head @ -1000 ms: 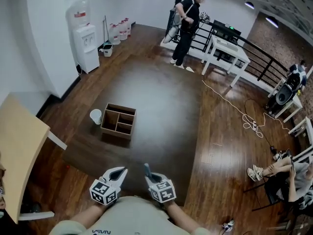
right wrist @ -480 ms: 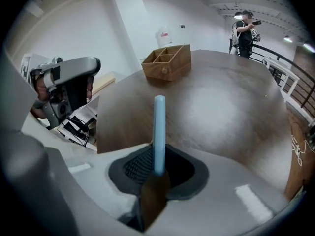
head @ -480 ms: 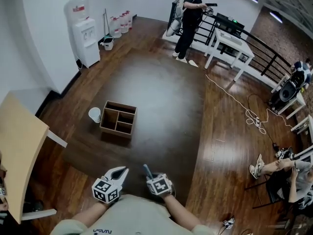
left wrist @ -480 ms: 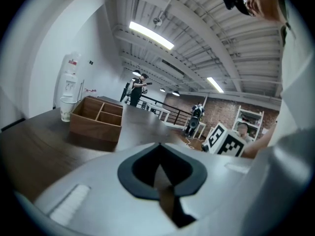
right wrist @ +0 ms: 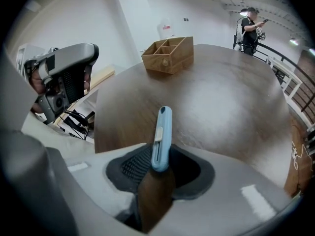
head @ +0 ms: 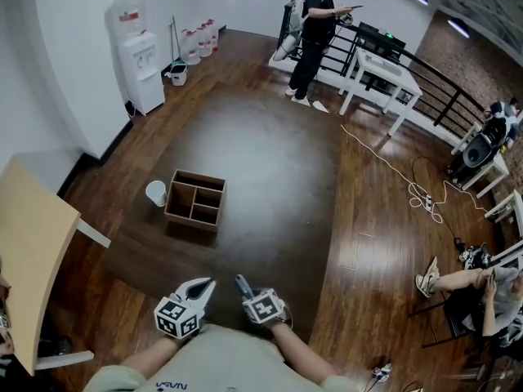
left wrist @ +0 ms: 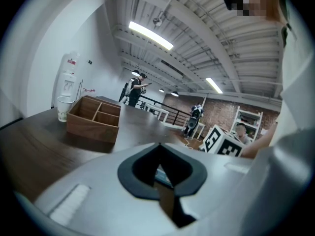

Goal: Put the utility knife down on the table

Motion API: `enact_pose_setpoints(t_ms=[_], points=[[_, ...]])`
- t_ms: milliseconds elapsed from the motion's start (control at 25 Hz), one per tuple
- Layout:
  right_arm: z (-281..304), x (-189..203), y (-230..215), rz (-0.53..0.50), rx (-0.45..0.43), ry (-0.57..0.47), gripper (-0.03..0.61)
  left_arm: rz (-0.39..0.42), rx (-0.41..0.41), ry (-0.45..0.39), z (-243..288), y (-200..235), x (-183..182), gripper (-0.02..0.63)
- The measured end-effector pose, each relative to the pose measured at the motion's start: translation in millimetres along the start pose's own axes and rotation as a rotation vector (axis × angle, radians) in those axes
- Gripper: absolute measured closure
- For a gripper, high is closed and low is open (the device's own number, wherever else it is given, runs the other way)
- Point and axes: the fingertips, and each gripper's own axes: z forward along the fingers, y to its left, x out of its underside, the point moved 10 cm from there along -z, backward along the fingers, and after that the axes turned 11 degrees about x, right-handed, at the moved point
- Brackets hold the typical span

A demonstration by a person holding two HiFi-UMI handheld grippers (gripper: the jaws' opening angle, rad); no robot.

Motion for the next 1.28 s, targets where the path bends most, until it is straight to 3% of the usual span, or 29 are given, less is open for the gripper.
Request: enact_pose_setpoints(t_ms=[200,440,640,680,800,1040,1280], points=[[-10.4,1.8,-11.5,0.015,0.062,-0.020,0.457,-0.001,-0.001,-0.010,-2.1,-2.5,-0.9,0.612],[-36.8,3.2,-27.1,0.058,0.152,-0.130,0.457,0.005,0.015,-0.019,-5.1,-9.3,0.8,0.612],[-79.0,10.2,-30.9,0.162,0.221,-0.324,0.459,0.009,0.027,-0.031,-11.5,-17.4,3.3,0.612],[-88.8,10.9,-28.9,0.183,0.232,-0.374,0.494,0.012,0.030,-0.035,-13.5,-18.7,3.1,0.612],[-114.2,15.3,-16.5,0.234,0.256,-0.524,0.577,0.031,0.039,-0.048,-22.5,-22.1,3.0,0.612],[-157.6,22.1,30.0,0.262,0.254,-0.764,0.577,0.063,0.024,-0.108,-62.2,-37.5,-7.2,0.612],[-178.7,37.1,88.9,0.260,0.266,-0.870,0.577,0.176,0.071,-0.135,-113.1,-67.8,-15.5,0.612]])
